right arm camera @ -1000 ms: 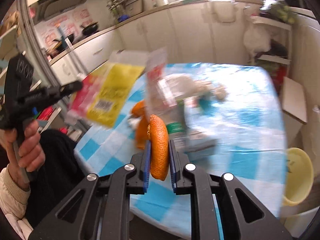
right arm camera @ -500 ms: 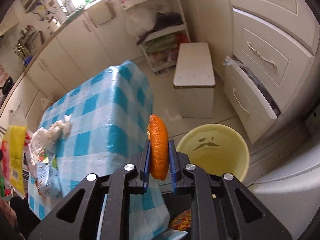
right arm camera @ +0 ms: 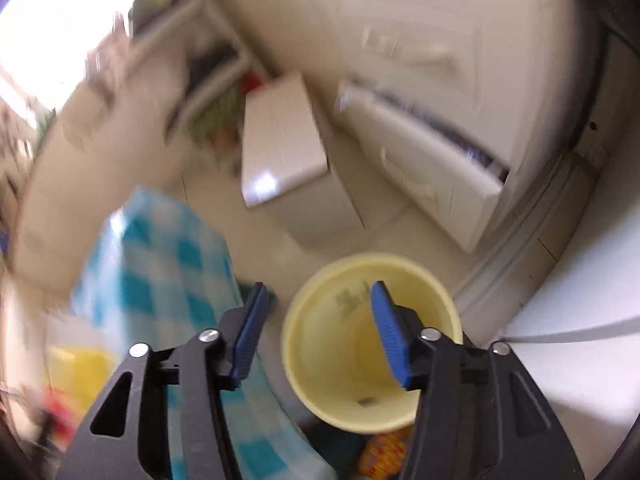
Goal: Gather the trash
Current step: 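Carry both items over the yellow bucket and open both tools to drop them, then move both open tools back over the table, then grasp the white red-printed paper bag with left tool while right grasps clear bottle, then lift the paper bag and plastic bottle and carry them toward the yellow bucket, then open the right tool to drop the bottle while the left tool drops the bag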
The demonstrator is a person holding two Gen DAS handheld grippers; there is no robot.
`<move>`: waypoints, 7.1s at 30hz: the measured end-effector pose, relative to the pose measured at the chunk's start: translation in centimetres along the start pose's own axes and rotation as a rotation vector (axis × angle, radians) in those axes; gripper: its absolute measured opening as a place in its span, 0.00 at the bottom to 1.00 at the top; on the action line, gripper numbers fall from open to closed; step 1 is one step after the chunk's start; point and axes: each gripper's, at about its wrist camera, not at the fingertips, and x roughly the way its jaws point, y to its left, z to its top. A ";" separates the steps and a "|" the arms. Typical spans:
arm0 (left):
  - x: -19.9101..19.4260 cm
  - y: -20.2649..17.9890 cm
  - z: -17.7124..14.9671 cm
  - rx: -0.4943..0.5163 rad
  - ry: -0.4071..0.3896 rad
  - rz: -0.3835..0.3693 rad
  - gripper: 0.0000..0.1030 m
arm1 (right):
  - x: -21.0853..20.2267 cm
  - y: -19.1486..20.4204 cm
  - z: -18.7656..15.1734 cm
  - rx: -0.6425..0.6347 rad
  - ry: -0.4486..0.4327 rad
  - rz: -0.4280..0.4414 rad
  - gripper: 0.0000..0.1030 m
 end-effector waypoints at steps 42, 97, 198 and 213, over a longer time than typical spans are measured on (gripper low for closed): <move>-6.0 1.6 -2.9 0.004 -0.089 0.194 0.89 | -6.3 8.9 -2.4 -0.381 -0.374 -0.021 0.79; -16.5 25.9 -1.4 -0.092 -0.150 0.475 0.01 | -6.0 26.0 -17.1 -0.857 -0.212 0.363 0.88; -26.5 25.6 -2.3 -0.191 -0.461 0.189 0.01 | -7.0 25.3 -16.7 -0.713 0.262 0.911 0.54; -20.8 13.2 0.6 -0.083 -0.403 0.004 0.01 | -4.4 13.3 -7.2 -0.290 0.055 0.480 0.54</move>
